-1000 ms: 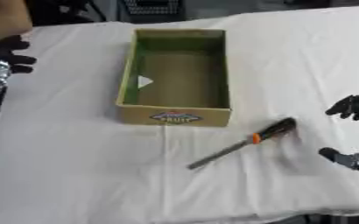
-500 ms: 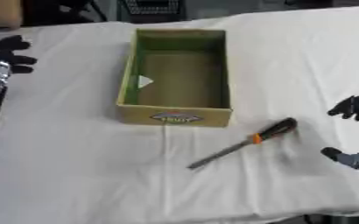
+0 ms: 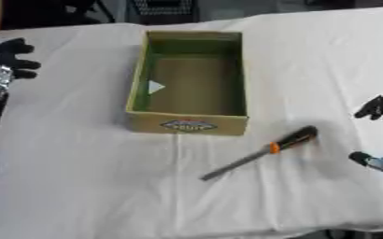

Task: Pick up objects on the table and place them in the box.

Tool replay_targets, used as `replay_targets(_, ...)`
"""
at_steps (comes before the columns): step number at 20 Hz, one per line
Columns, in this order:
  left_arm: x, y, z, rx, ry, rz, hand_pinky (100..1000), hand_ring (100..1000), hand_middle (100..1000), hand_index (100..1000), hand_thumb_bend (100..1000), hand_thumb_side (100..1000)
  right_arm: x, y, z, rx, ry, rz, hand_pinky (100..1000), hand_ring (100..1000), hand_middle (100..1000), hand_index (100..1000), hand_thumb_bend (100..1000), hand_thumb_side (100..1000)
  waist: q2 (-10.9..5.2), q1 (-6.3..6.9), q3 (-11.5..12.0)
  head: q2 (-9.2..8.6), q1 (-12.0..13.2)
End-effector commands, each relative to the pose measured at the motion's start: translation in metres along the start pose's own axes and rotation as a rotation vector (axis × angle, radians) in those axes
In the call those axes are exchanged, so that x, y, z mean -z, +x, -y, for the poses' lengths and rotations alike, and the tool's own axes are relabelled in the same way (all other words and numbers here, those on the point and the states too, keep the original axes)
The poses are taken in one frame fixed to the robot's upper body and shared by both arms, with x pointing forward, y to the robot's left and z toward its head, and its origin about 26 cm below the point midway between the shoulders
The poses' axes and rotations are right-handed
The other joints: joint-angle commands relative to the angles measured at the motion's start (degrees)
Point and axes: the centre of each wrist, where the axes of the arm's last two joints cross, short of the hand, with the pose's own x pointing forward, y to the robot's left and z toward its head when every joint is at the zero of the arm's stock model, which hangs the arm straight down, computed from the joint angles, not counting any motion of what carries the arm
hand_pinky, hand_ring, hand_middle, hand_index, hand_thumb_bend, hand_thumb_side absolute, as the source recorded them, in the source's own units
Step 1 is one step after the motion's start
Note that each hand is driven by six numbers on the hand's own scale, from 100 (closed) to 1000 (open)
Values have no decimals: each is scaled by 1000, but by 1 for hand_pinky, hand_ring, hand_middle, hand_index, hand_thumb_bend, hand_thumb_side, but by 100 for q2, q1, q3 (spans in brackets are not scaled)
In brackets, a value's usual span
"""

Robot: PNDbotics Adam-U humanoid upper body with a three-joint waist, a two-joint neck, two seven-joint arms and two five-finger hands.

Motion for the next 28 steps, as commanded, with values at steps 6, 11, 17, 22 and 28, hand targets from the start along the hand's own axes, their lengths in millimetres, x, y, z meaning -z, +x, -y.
replay_targets(6,3,6,-4,8,-9,30,699,716,780,888,121,1000,6,-13,22,-61,16,7,617,673,720,788,489,501,-60,-35,27,-4,-33)
replay_targets(11,3,6,-3,6,-13,30,699,717,781,888,121,1000,14,-15,23,-60,23,21,614,669,718,787,488,496,-66,-35,44,-4,-47)
replay_targets(17,2,6,-3,3,-15,29,699,717,781,888,121,1000,23,-15,20,-42,23,41,610,666,716,788,489,494,-72,-32,49,-4,-63)
replay_targets(22,2,6,-3,2,-16,29,699,717,781,888,120,1000,29,-14,18,-39,34,59,609,666,715,787,489,491,-72,-30,54,-4,-84)
replay_targets(28,2,6,-2,1,-19,29,700,717,781,888,120,1000,34,-12,13,-45,70,80,610,667,715,787,483,485,-72,-31,58,-4,-95)
